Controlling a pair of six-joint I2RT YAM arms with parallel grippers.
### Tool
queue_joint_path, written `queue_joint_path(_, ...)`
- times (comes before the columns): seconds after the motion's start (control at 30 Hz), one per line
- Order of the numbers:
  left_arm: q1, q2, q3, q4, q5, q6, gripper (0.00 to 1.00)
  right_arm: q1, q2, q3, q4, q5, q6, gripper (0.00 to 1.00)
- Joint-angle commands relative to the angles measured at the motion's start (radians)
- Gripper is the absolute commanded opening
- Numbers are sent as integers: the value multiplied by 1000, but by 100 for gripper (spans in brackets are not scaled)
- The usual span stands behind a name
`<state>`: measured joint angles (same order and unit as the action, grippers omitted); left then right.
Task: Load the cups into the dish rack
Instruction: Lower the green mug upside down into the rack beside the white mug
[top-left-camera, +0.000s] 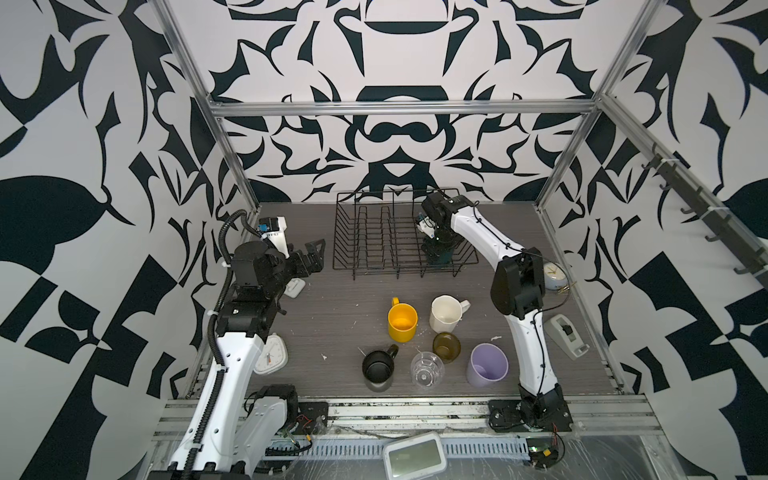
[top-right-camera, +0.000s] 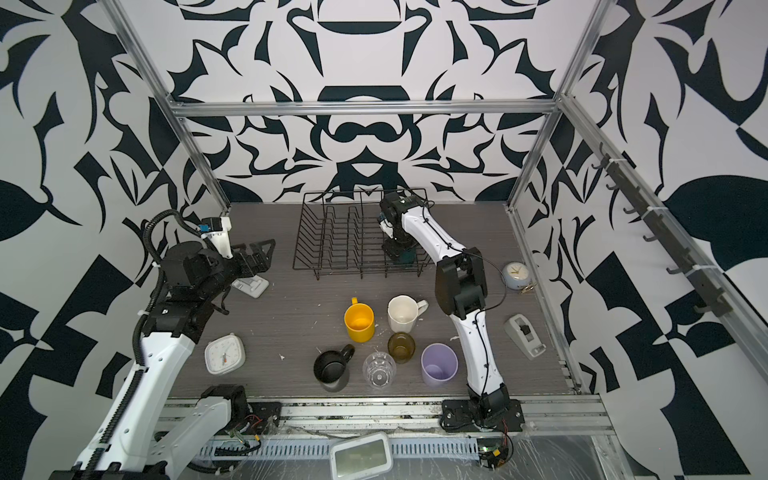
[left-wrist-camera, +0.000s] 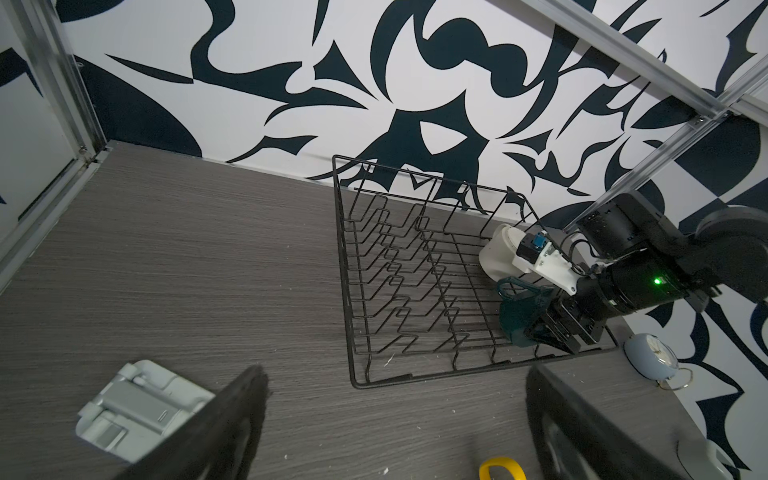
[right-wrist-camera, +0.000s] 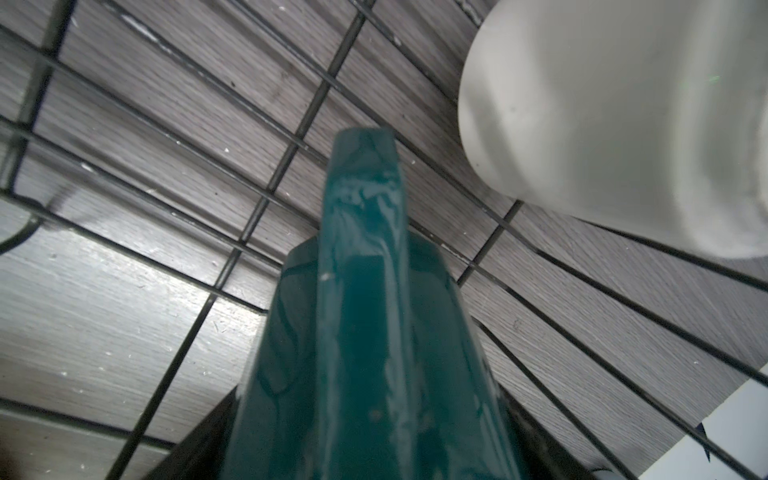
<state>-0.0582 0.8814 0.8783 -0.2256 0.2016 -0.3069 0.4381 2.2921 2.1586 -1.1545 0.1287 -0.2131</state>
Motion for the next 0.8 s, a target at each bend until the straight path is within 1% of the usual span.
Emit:
queue_joint_path(0.0,4,4,-2,-15,4,2,99,-4,-37,24,-1,-9,13,73)
queue_joint_path(0.43,4,4,0,-20,-4,2,99,-4,-43,24,-7,-14,24,79)
queue_joint_path(0.57,4,2,1,-22,-7,2,99,-4,-49,24,-8,8,26,81)
queue_joint_path(0.6,5,2,1,-23,-7,2,99,-7,-50,24,-8,14,30,82)
queue_joint_path(0.7,5,-1,1,-26,-11,3,99,-9,-55,24,-9,18,35,93)
queue_joint_path(0.77,6,-1,1,-26,-11,3,99,-9,-60,24,-9,17,35,94)
